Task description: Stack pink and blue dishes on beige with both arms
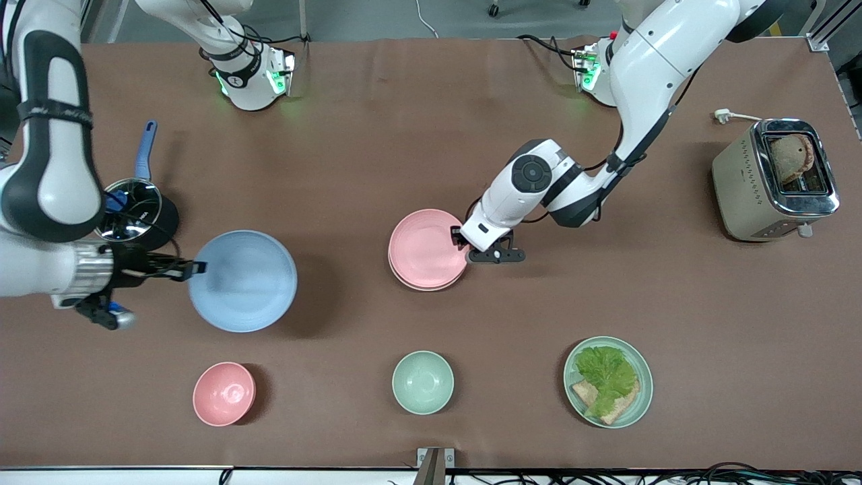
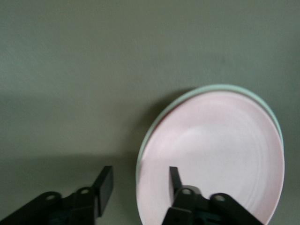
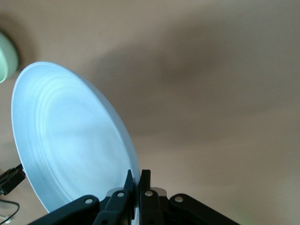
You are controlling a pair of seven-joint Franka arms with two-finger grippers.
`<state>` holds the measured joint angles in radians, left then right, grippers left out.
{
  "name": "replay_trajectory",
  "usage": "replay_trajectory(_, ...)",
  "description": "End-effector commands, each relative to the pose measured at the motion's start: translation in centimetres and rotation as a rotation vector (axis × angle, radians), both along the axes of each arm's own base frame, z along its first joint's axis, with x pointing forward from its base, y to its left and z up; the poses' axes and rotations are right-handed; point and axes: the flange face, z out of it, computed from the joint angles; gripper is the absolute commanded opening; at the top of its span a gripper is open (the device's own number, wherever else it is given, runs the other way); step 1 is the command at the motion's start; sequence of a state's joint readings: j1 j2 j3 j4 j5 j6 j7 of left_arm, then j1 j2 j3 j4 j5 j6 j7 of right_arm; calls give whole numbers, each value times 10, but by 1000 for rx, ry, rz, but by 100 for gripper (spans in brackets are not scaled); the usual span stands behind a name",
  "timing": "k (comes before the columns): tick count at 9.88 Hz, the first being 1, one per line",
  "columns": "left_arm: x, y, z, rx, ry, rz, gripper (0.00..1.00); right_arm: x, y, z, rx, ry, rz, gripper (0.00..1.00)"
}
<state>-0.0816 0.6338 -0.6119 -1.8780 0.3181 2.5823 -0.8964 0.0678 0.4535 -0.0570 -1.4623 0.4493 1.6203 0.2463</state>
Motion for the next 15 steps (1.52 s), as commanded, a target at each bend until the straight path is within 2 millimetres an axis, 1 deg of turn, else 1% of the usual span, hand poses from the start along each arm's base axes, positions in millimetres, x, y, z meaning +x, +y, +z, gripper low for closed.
replay_trajectory(1, 10, 37, 43, 138, -32, -54, 100, -22, 68, 11, 0, 18, 0, 0)
replay_trajectory(2, 20, 62, 77, 225, -54, -48, 100, -39, 111, 8, -3, 8, -22, 0)
replay_trajectory(3, 36, 98, 110, 279, -98, -41, 100, -57, 155, -4, 2, -2, -28, 1)
replay_trajectory(4, 46, 124, 135, 302, -133, -85, 100, -76, 203, -21, 8, -29, -31, 0)
replay_trajectory(5, 56, 163, 163, 322, -131, -65, 100, -97, 238, -47, 3, -66, -33, 1)
replay_trajectory(7, 61, 229, 221, 282, -133, -94, 100, -139, 293, -100, -1, -139, -6, 0)
replay_trajectory(8, 57, 260, 252, 261, -124, -123, 100, -146, 304, -119, -4, -125, -2, 1)
replay_trajectory(9, 50, 285, 285, 272, -111, -151, 100, -152, 309, -132, -8, -117, 1, 1)
replay_trajectory(10, 43, 308, 316, 282, -73, -166, 100, -163, 314, -144, -14, -138, 0, 2)
replay_trajectory(11, 35, 329, 345, 275, -20, -202, 100, -168, 310, -158, -21, -166, -17, 2)
replay_trajectory(12, 25, 347, 373, 277, 12, -235, 100, -173, 316, -170, -20, -166, -15, 2)
replay_trajectory(13, 10, 363, 398, 275, 19, -218, 100, -173, 316, -172, -20, -172, -18, 2)
replay_trajectory(14, -4, 382, 418, 272, -13, -191, 100, -173, 317, -176, -19, -172, -18, 4)
replay_trajectory(15, -5, 388, 422, 270, -19, -181, 100, -170, 314, -182, -20, -167, -21, 22)
